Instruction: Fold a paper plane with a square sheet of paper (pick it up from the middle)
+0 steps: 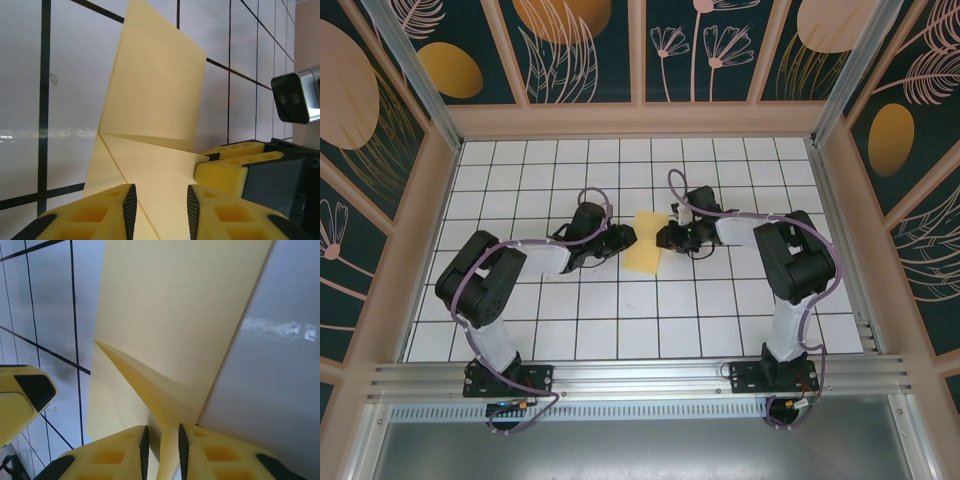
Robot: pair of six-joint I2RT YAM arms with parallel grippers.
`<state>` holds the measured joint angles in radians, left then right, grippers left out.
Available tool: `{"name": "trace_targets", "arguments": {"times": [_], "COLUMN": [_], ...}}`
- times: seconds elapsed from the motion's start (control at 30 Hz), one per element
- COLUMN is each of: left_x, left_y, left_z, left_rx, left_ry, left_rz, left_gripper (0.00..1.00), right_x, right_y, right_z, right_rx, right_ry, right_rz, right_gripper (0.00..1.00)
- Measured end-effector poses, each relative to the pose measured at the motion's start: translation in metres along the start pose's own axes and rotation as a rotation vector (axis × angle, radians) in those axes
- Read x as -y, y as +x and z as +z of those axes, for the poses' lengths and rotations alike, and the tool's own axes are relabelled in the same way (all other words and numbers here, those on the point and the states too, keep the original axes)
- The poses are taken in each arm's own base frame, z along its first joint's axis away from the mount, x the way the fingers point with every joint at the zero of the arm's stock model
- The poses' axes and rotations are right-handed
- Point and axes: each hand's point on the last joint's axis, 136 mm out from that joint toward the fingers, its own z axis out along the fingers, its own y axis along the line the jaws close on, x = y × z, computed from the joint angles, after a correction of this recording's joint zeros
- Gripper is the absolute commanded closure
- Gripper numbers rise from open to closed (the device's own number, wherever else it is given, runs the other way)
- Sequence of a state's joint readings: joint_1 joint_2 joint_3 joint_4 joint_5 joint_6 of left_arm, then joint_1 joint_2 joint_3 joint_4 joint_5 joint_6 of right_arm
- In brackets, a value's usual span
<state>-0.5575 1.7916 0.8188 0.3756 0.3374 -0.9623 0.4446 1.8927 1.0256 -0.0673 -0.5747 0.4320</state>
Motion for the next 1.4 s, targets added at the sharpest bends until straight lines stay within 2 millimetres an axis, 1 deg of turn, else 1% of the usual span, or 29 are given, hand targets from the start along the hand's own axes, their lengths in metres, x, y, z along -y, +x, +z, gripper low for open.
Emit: {"name": "trace_targets", "arguments": {"times": [0.1, 0.23, 0.53, 1.0, 1.17, 1.23, 1.3, 1.37, 1.4], "left_x": [0.001, 0.002, -0.005, 0.013, 0.012, 0.012, 0.012, 0.012, 0.012], "left_y": [0.002, 0.006, 0.014, 0.009, 0.009, 0.010, 0.010, 0.010, 0.010], "left_z": [0.003, 0.007, 0.014, 0.024, 0.034, 0.037, 0.039, 0.040, 0.040], "left_rx": [-0.013, -0.029, -0.061, -0.086, -0.096, -0.103, -0.107, -0.108, -0.109], "left_ry": [0.016, 0.032, 0.019, 0.072, 0.068, 0.068, 0.068, 0.068, 0.066], "left_rz": [-0.011, -0.028, -0.062, -0.045, -0.038, -0.030, -0.021, -0.011, -0.006], "left_gripper": [0.64, 0.64, 0.64, 0.63, 0.64, 0.67, 0.71, 0.79, 0.82], "right_x": [0.000, 0.002, 0.016, 0.017, 0.017, 0.018, 0.018, 0.018, 0.017], "right_y": [-0.001, -0.002, -0.001, -0.002, -0.002, -0.001, -0.001, -0.002, -0.002], "right_z": [0.001, 0.002, 0.000, 0.000, -0.001, -0.001, -0.001, -0.002, -0.003], "right_rx": [0.003, 0.007, 0.021, 0.025, 0.025, 0.026, 0.025, 0.025, 0.026], "right_ry": [-0.003, 0.003, 0.028, 0.023, 0.021, 0.019, 0.015, 0.010, 0.000], "right_rz": [0.005, 0.019, 0.071, 0.084, 0.086, 0.090, 0.092, 0.097, 0.099], "right_gripper": [0.90, 0.94, 0.94, 0.94, 0.94, 0.92, 0.89, 0.79, 0.72]}}
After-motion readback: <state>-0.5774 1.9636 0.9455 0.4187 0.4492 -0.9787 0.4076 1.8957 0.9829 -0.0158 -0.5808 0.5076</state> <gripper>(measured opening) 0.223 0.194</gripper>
